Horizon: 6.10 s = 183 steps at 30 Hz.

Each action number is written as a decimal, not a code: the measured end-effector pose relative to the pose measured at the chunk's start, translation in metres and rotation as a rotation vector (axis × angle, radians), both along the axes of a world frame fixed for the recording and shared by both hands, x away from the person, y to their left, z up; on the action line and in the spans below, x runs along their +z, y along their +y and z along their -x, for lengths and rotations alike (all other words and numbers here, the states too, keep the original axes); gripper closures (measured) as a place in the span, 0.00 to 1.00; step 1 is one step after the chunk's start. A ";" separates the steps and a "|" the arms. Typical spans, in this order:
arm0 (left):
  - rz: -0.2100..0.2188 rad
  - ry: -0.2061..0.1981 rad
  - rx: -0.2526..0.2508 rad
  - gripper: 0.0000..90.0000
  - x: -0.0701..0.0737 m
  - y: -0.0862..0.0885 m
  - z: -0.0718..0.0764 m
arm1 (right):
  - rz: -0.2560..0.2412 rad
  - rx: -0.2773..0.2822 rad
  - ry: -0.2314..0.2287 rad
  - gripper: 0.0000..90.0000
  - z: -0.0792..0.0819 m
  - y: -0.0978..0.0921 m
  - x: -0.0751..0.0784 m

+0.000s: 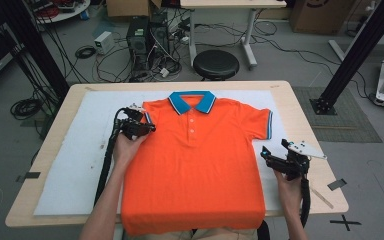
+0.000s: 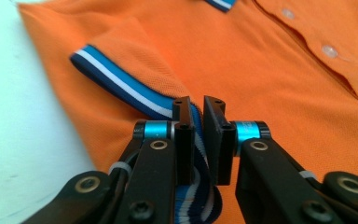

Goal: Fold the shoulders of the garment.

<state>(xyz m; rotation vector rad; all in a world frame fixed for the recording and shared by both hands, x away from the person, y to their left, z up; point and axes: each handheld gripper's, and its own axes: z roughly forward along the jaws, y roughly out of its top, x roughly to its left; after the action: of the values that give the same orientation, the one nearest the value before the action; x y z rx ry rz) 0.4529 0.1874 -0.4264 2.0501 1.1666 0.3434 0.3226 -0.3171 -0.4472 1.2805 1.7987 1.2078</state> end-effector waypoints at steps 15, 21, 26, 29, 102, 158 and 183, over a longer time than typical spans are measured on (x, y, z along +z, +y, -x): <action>-0.007 -0.011 0.017 0.78 0.029 0.029 0.020 | 0.015 0.000 0.001 0.21 0.000 0.002 0.000; -0.077 -0.016 -0.102 0.79 0.019 -0.004 0.031 | 0.013 -0.004 0.001 0.21 0.000 0.002 0.000; -0.145 0.037 -0.113 0.74 0.004 -0.018 0.025 | 0.016 -0.003 0.002 0.21 0.000 0.002 0.000; -0.199 0.007 -0.102 0.83 -0.001 -0.023 0.026 | 0.019 -0.002 0.000 0.21 0.000 0.002 0.000; -0.003 -0.152 -0.014 0.64 0.024 0.031 0.054 | 0.015 -0.016 0.000 0.21 0.000 0.002 0.000; 0.157 -0.400 0.060 0.39 -0.022 0.081 0.135 | 0.032 -0.077 0.455 0.57 -0.101 -0.005 0.006; 0.130 -0.392 0.056 0.39 -0.022 0.078 0.135 | 0.142 0.188 0.389 0.89 -0.110 0.085 0.034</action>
<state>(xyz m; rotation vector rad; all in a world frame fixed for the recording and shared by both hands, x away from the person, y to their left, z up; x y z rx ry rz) 0.3184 0.2651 -0.4484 1.7403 0.9775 0.6467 0.4328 -0.2325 -0.4134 1.3569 2.2830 0.9499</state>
